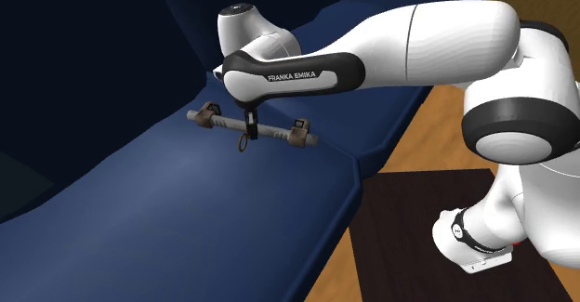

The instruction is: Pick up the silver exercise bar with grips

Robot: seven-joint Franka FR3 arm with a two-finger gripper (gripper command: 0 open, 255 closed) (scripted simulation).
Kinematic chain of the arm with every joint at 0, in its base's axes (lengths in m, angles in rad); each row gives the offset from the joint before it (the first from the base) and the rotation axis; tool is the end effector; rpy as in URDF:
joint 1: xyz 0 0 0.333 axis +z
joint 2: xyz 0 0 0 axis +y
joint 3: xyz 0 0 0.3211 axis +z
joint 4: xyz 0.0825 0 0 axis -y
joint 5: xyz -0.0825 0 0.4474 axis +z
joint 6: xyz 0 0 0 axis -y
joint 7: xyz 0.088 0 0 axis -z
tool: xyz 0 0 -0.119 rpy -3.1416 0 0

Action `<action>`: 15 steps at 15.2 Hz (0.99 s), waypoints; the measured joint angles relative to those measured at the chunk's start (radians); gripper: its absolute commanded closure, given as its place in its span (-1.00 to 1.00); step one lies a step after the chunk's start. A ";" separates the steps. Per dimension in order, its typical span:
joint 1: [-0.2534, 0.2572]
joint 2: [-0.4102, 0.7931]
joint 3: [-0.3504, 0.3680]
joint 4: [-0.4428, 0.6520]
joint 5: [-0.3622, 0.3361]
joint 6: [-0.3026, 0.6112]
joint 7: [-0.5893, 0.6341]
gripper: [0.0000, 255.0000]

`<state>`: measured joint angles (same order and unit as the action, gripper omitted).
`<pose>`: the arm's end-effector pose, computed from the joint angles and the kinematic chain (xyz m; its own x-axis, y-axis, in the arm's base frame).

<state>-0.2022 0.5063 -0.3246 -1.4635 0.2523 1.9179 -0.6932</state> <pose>0.6783 -0.3307 0.3683 0.9932 0.1121 0.0309 0.1142 -0.9904 -0.0777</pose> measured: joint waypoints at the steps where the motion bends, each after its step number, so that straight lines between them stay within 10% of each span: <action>1: 0.000 0.000 0.000 0.000 0.000 0.000 0.000 1.00; 15: -0.008 -0.022 -0.007 0.124 -0.014 -0.144 0.021 1.00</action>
<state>-0.2097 0.4845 -0.3313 -1.3394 0.2381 1.7736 -0.6726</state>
